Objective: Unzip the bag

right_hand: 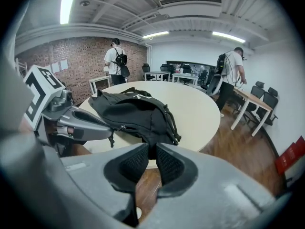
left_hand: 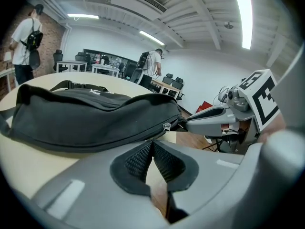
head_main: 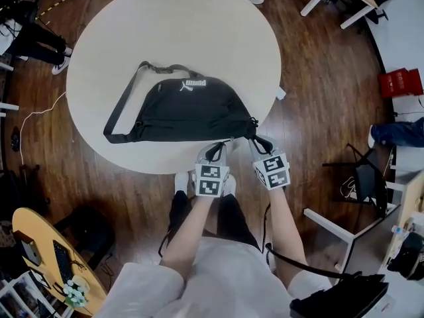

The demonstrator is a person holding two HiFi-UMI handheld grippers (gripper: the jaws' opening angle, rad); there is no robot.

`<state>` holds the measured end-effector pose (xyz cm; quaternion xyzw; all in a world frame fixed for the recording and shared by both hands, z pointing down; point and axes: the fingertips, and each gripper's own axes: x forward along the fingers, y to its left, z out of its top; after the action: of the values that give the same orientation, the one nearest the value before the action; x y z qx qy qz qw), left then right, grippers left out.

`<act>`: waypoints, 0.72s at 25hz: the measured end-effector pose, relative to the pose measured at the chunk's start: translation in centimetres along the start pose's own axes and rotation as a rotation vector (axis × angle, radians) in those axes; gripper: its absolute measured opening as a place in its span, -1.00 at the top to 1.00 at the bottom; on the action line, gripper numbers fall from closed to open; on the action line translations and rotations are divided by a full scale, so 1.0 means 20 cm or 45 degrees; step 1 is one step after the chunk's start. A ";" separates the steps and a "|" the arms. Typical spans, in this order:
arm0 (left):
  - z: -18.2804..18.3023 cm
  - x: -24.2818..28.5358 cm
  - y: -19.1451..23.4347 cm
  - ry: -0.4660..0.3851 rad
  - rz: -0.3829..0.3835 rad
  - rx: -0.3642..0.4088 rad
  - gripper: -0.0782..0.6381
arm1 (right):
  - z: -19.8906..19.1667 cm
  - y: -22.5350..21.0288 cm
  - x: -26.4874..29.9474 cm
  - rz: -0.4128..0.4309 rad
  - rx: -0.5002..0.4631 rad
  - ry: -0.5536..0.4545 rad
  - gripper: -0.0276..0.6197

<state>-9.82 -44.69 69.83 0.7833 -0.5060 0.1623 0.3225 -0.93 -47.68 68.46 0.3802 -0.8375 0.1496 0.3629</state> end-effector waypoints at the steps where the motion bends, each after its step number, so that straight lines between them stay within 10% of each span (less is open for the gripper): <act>1: -0.01 -0.01 0.02 0.010 -0.003 -0.001 0.71 | 0.00 0.00 0.00 -0.009 0.006 0.005 0.79; 18: -0.12 -0.71 1.20 0.025 0.448 -0.096 0.72 | -0.01 -0.18 0.06 -0.181 0.123 0.038 0.80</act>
<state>-37.29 -39.97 71.61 0.6685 -0.6378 0.2048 0.3230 1.30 -50.57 69.28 0.4534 -0.7947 0.1693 0.3662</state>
